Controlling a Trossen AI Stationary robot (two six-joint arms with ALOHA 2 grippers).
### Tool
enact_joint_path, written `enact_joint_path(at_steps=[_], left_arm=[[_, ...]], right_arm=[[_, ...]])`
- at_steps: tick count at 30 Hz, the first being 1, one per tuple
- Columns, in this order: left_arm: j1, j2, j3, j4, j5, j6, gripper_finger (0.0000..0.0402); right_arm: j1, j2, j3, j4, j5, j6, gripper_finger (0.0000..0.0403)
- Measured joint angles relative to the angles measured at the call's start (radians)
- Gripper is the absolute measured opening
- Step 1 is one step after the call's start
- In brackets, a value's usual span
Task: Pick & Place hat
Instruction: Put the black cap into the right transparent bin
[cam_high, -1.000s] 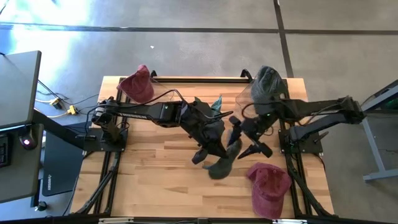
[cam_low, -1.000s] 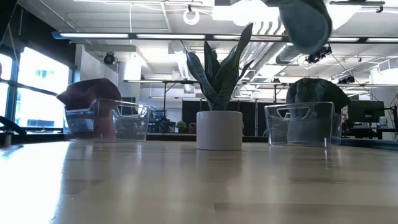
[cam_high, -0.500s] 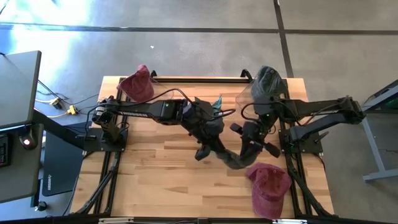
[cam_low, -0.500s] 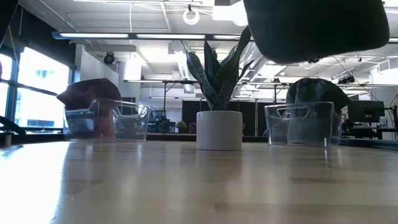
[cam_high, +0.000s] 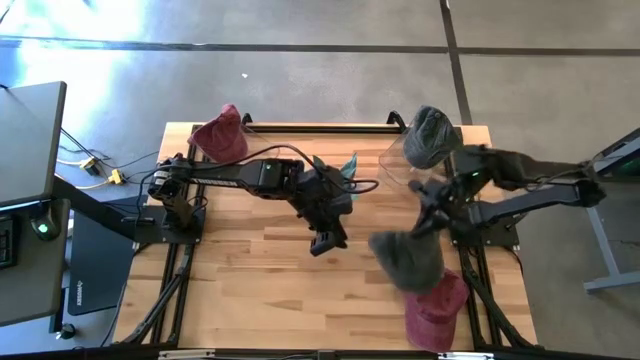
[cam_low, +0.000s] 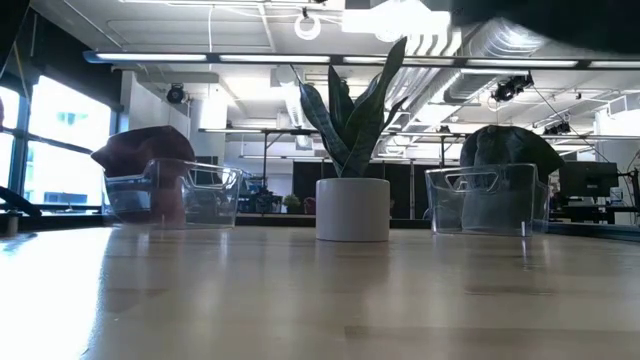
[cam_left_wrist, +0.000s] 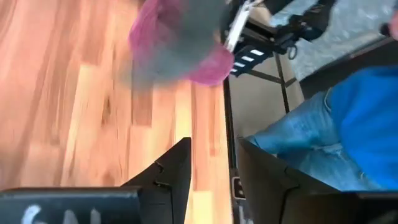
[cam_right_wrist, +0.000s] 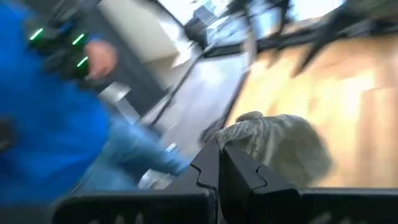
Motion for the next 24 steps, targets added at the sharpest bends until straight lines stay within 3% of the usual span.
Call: enact_joint_path(at_steps=[7,11,17,24], left_arm=[[-0.008,-0.006,0.009,-0.040,-0.093,-0.066,0.0111],[-0.007,-0.016,0.061,-0.042,-0.191,-0.043,0.0099],[-0.006,-0.016,0.201,-0.173,-0.412,0.082,0.0088],[-0.006,-0.013,0.309,-0.312,-0.661,0.168,0.0087]], right_arm=[[-0.072,-0.144,0.018,-0.142,0.250,0.008,0.0002],[-0.109,-0.149,0.098,-0.327,0.497,-0.085,0.0001],[-0.184,-0.094,0.179,-0.412,0.822,-0.274,0.0001],[-0.295,-0.029,0.189,-0.416,0.933,-0.491,0.0001]])
